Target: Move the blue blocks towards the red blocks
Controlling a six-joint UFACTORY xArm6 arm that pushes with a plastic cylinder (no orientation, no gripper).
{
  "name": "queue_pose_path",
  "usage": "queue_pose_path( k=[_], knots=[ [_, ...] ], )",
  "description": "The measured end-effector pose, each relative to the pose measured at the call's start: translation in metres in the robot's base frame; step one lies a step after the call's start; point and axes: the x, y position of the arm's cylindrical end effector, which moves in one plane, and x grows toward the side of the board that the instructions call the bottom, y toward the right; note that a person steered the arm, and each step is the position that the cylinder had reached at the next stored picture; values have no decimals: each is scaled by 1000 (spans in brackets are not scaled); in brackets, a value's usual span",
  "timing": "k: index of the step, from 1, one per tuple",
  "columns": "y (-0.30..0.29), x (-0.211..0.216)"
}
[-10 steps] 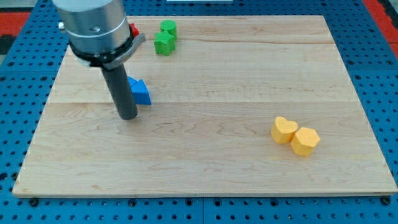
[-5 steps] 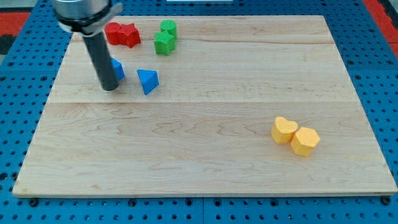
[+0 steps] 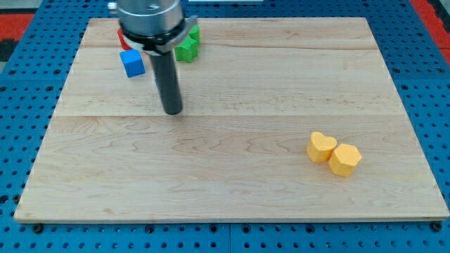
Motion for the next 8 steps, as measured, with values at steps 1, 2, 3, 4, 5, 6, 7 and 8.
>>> queue_pose_path(
  k=[1, 2, 3, 4, 5, 6, 7, 8],
  knots=[
    [2, -14],
    [-7, -31],
    [-21, -42],
    [-25, -51],
    [-34, -67],
    [-41, -76],
    [-34, -37],
    [-50, -45]
  ],
)
